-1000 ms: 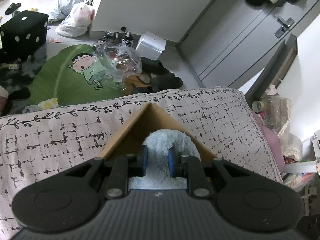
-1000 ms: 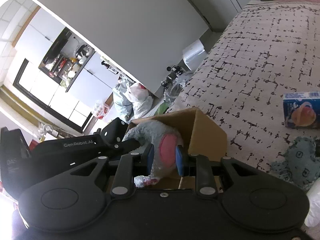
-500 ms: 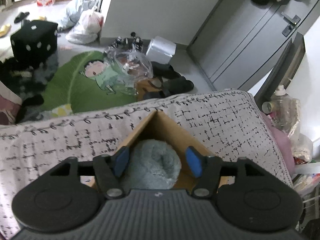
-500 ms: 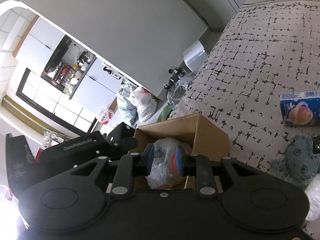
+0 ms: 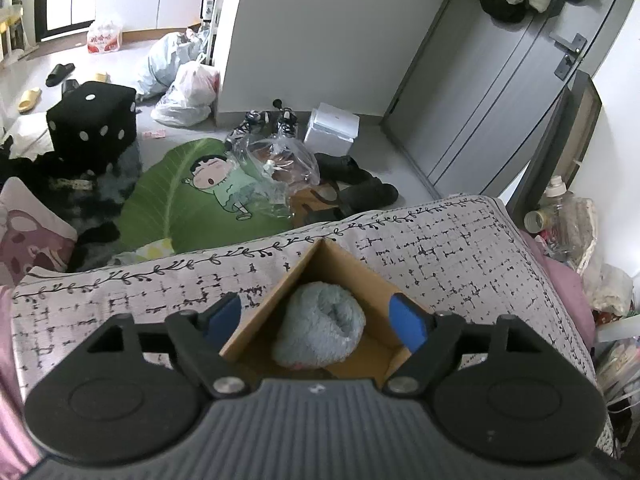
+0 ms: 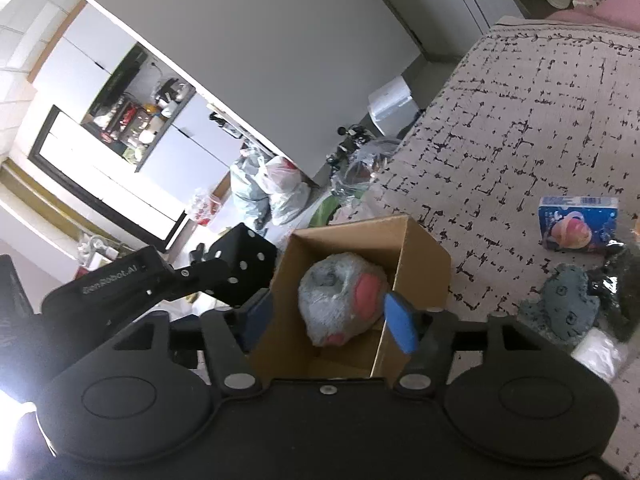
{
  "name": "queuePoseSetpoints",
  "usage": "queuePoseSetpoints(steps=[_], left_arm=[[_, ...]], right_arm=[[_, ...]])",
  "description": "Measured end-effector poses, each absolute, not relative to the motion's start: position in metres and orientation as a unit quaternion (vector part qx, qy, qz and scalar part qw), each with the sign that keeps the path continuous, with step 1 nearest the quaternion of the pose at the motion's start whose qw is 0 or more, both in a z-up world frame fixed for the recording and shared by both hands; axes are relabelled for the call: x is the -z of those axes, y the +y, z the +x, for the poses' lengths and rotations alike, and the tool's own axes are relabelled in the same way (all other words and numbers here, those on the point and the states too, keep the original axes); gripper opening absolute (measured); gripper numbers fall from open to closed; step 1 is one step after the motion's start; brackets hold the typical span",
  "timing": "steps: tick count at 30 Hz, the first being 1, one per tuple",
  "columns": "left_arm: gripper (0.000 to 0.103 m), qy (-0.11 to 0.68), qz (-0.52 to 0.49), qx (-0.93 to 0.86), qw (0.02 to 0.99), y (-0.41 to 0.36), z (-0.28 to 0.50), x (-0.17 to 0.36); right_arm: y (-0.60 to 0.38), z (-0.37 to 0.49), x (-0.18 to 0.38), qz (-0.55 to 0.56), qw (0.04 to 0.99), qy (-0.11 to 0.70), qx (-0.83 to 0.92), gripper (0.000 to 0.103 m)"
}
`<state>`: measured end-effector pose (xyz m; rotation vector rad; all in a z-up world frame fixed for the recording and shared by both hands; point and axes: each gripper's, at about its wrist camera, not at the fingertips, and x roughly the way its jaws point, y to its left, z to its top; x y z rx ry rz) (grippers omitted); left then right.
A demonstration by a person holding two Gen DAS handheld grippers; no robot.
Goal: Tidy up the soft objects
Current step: 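Open the right gripper to drop the plush into the box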
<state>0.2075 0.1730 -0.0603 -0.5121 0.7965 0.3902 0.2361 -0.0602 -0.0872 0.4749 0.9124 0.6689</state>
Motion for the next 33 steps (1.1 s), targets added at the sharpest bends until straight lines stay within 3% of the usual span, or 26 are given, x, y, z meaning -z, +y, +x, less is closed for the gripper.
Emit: queuePoseSetpoints(steps=[2,11,25,27,33], left_arm=[[0.081,0.381,-0.242,-0.189,0.872,0.169,0.202,0.056],[0.082,0.376,-0.217,-0.189,0.881,0.137,0.176,0.034],[0.083,0.359,-0.162,-0.189,0.899,0.080,0.144,0.008],[0.090,0.356,-0.154,-0.187,0.903,0.072,0.142,0.004],[0.101,0.358,-0.156,-0.170,0.905,0.050,0.136,-0.007]], right_arm=[[-0.068,0.230,0.080,0.215,0.825,0.423,-0.307,0.077],[-0.102,0.207,0.049,0.181,0.847,0.399,-0.302,0.091],[-0.163,0.187,0.023,0.145,0.873,0.361,-0.295,0.103],[-0.172,0.185,0.022,0.152,0.871,0.361,-0.296,0.103],[-0.194,0.180,0.016,0.143,0.883,0.347,-0.281,0.103]])
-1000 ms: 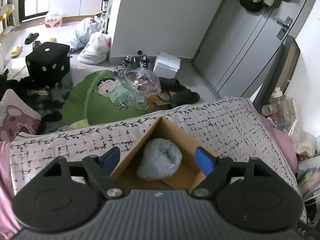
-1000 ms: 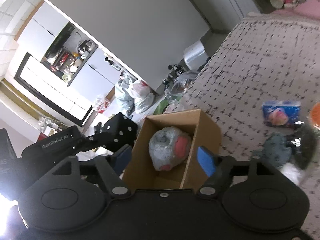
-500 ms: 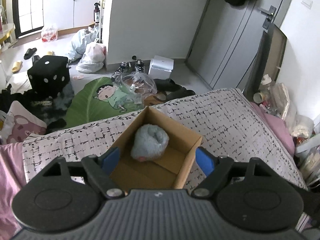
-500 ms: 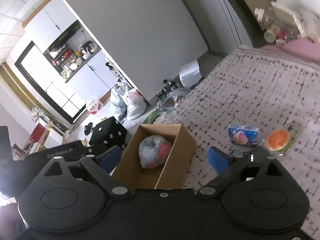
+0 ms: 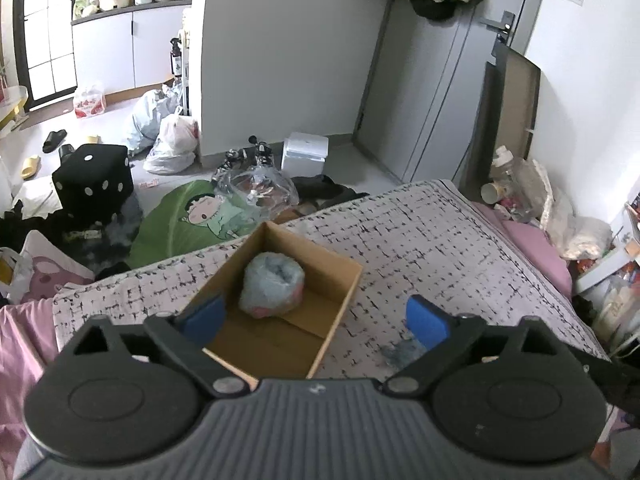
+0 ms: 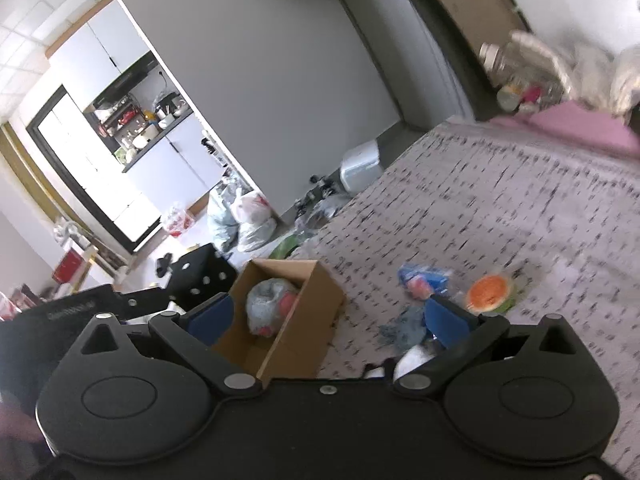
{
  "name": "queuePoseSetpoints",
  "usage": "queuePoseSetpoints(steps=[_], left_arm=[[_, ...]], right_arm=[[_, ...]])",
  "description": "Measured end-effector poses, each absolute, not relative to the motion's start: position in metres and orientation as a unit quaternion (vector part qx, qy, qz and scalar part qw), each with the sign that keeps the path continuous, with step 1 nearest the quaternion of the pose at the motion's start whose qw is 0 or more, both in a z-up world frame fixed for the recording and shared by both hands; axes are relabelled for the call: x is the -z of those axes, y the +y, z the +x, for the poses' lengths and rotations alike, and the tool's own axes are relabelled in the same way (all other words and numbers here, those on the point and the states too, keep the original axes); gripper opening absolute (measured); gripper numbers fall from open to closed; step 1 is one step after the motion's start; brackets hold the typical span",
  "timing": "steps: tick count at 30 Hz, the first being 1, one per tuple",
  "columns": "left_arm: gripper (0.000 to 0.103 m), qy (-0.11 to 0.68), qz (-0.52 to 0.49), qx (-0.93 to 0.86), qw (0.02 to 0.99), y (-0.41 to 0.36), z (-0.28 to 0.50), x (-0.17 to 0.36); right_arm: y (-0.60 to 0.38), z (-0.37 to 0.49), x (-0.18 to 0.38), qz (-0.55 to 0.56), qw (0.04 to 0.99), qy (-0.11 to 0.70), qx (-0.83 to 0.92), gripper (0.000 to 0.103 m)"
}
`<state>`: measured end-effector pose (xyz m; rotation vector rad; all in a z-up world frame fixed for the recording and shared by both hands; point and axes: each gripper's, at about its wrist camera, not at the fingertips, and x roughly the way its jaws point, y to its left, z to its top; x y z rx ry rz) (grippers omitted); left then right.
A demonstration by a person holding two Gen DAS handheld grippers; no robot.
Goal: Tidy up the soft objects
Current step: 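Open the right gripper to drop the plush into the box, then grasp the white wrapped item with the right gripper while the left grasps the black item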
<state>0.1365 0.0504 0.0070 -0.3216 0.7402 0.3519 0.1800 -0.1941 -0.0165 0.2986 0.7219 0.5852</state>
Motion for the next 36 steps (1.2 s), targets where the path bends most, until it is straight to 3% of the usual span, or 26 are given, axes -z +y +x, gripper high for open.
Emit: queuePoseSetpoints(steps=[20,36], left_arm=[[0.103,0.396,-0.135,-0.156,0.895,-0.011,0.142,0.009],[0.102,0.430,-0.151,-0.132,0.880,-0.039,0.160,0.060]], right_arm=[[-0.264,0.185,0.048,0.179,0.864,0.387,-0.269,0.103],[-0.264,0.217,0.097,0.231,0.820,0.450,-0.266,0.102]])
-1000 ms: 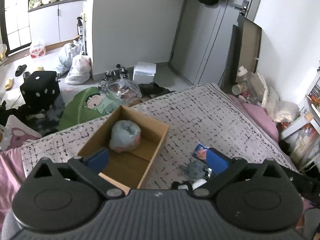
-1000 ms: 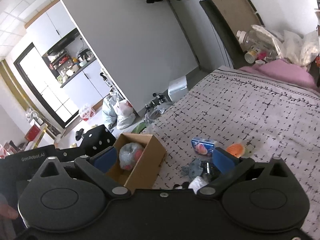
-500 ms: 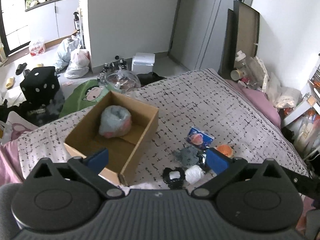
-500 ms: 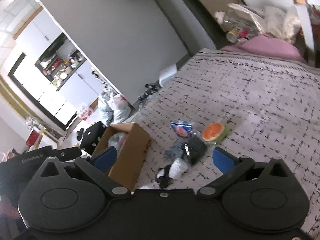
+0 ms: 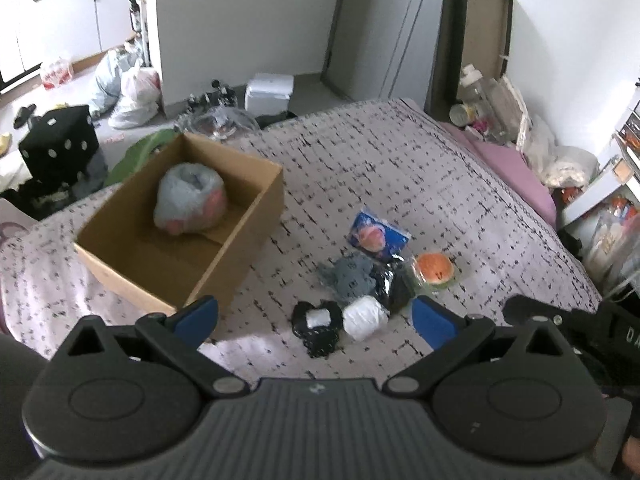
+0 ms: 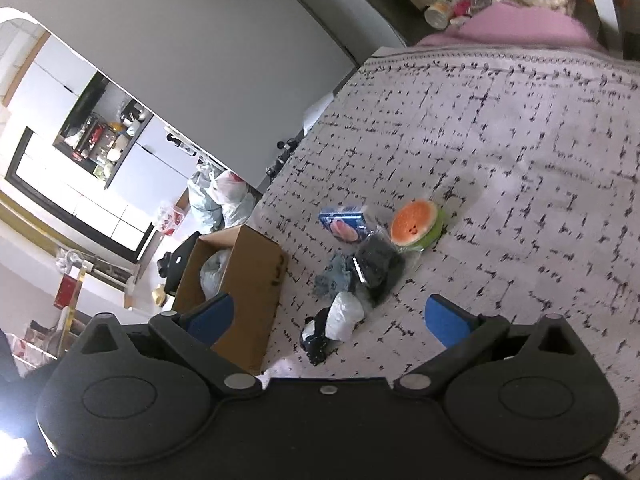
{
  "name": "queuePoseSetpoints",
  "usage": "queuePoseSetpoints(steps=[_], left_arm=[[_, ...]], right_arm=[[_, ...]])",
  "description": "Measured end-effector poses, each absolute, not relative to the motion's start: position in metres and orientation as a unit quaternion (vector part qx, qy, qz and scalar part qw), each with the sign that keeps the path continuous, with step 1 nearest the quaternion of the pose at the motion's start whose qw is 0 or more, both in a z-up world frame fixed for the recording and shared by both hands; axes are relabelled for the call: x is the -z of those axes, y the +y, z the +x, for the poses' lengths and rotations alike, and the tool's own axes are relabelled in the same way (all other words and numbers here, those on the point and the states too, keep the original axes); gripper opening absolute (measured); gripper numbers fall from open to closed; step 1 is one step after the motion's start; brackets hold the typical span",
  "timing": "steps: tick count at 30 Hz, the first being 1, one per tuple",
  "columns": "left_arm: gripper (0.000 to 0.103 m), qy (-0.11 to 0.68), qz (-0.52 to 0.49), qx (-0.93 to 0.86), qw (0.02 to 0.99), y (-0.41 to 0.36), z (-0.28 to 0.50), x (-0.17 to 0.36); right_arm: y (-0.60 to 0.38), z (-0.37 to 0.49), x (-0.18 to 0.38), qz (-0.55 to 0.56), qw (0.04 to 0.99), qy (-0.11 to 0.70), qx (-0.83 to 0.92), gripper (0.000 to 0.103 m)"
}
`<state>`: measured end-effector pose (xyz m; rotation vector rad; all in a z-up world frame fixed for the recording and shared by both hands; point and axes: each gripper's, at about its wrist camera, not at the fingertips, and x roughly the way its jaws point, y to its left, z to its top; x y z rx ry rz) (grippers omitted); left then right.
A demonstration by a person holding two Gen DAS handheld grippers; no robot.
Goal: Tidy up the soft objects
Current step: 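Grasp the white wrapped item with the right gripper while the left grasps the black item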
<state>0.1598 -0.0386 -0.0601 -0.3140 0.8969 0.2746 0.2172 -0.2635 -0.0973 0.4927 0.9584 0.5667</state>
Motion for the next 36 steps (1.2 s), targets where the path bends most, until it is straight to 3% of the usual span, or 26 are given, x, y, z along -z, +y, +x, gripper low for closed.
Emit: queuePoseSetpoints(steps=[3,8,14,23,30,32,36], left_arm=[[0.102,0.435,-0.147,-0.135,0.878,-0.042,0.164,0.072],[0.099,0.441,-0.180,-0.142,0.868,-0.033,0.168,0.093],[0.088,0.448,-0.213,-0.143,0.856,-0.023,0.176,0.116],[0.071,0.461,-0.239,-0.144,0.843,-0.017,0.190,0.147],[0.064,0.473,-0.259,-0.138,0.830,-0.012,0.201,0.170],[0.063,0.476,-0.262,-0.140,0.828,-0.011,0.203,0.175],[0.063,0.481,-0.262,-0.137,0.825,-0.011,0.209,0.186]], right_arm=[[-0.258,0.222,0.105,0.241,0.812,0.463,-0.260,0.100],[-0.248,0.230,0.121,0.262,0.794,0.487,-0.254,0.081],[-0.238,0.239,0.136,0.271,0.781,0.508,-0.242,0.059],[-0.223,0.256,0.154,0.263,0.774,0.532,-0.221,0.056],[-0.210,0.262,0.169,0.252,0.768,0.550,-0.210,0.055],[-0.206,0.265,0.173,0.249,0.766,0.554,-0.210,0.048],[-0.200,0.270,0.183,0.253,0.755,0.568,-0.205,0.045]])
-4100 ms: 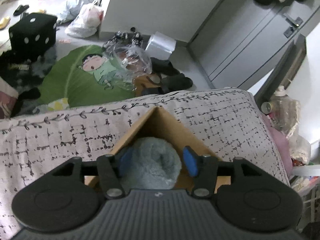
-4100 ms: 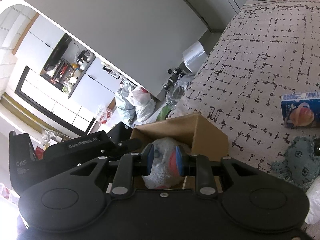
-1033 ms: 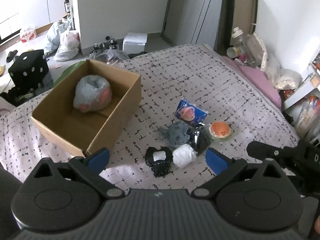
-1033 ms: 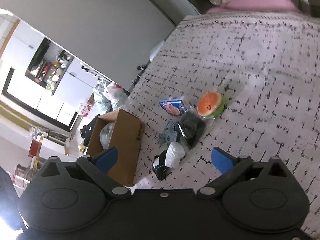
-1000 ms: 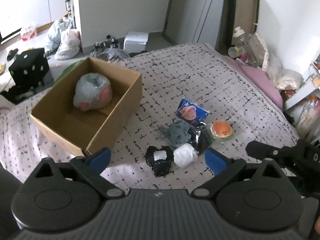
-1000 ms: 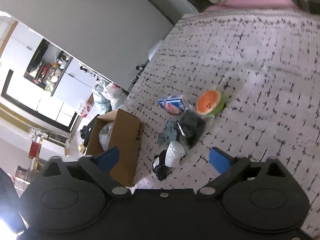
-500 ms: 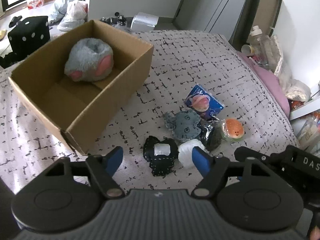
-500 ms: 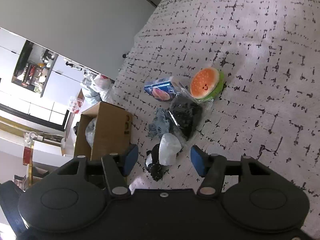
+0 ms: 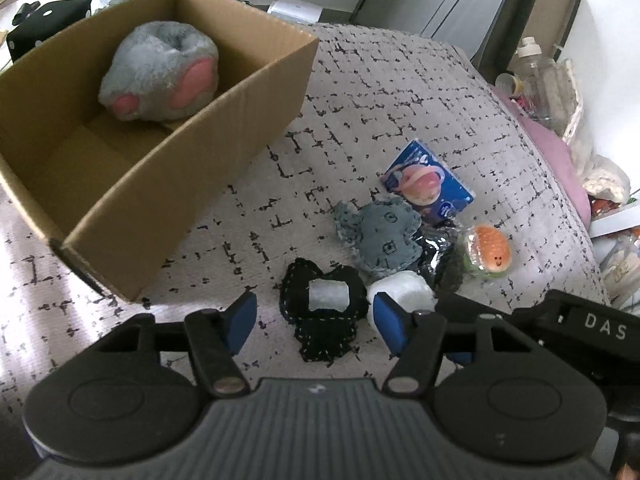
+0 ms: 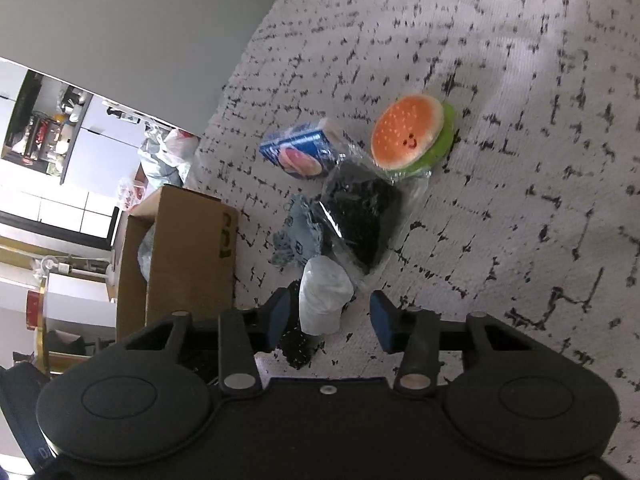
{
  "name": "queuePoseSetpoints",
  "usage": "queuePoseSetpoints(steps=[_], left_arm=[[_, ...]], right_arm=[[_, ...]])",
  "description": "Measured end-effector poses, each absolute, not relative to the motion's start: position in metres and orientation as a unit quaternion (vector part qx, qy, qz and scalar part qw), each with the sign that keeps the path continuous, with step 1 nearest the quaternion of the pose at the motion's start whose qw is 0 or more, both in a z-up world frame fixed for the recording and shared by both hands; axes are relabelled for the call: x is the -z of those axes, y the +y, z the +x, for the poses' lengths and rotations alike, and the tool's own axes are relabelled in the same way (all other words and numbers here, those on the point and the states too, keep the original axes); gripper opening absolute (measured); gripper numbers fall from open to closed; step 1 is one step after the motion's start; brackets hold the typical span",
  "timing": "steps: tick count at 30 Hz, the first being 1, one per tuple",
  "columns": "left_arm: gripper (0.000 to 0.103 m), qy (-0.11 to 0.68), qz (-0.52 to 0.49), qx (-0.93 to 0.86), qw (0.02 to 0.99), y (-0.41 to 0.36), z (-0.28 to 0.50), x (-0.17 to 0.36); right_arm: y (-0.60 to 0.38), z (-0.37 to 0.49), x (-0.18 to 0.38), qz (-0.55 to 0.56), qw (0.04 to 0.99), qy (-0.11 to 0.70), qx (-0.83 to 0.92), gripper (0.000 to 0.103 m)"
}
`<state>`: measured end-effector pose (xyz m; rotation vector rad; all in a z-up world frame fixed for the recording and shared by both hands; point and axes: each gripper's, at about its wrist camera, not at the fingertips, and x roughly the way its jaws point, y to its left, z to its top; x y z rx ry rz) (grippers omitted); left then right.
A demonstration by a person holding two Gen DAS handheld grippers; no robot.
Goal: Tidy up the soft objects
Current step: 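Grasp the white wrapped item with the right gripper while the left grasps the black item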
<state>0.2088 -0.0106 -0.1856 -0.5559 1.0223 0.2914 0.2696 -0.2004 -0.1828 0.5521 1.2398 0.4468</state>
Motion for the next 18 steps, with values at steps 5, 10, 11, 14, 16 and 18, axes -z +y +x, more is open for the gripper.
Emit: queuePoseSetpoints(steps=[5,10,11,14,16,18], left_arm=[[0.063,0.488,-0.261,-0.136,0.822,-0.010,0.216,0.200],[0.059,0.487,-0.264,-0.141,0.821,-0.008,0.223,0.207],[0.050,0.487,-0.264,-0.141,0.821,-0.008,0.225,0.208],[0.039,0.490,-0.269,-0.137,0.818,-0.007,0.228,0.209],[0.036,0.492,-0.271,-0.134,0.817,-0.006,0.229,0.209],[0.034,0.492,-0.275,-0.131,0.816,-0.005,0.229,0.209]], right_arm=[[-0.197,0.274,0.193,0.264,0.747,0.578,-0.195,0.045],[-0.195,0.280,0.204,0.288,0.740,0.579,-0.187,0.045],[-0.195,0.281,0.205,0.293,0.737,0.579,-0.186,0.045],[-0.193,0.284,0.208,0.299,0.734,0.581,-0.186,0.045],[-0.190,0.285,0.209,0.296,0.733,0.582,-0.191,0.045],[-0.185,0.285,0.211,0.288,0.732,0.585,-0.196,0.040]])
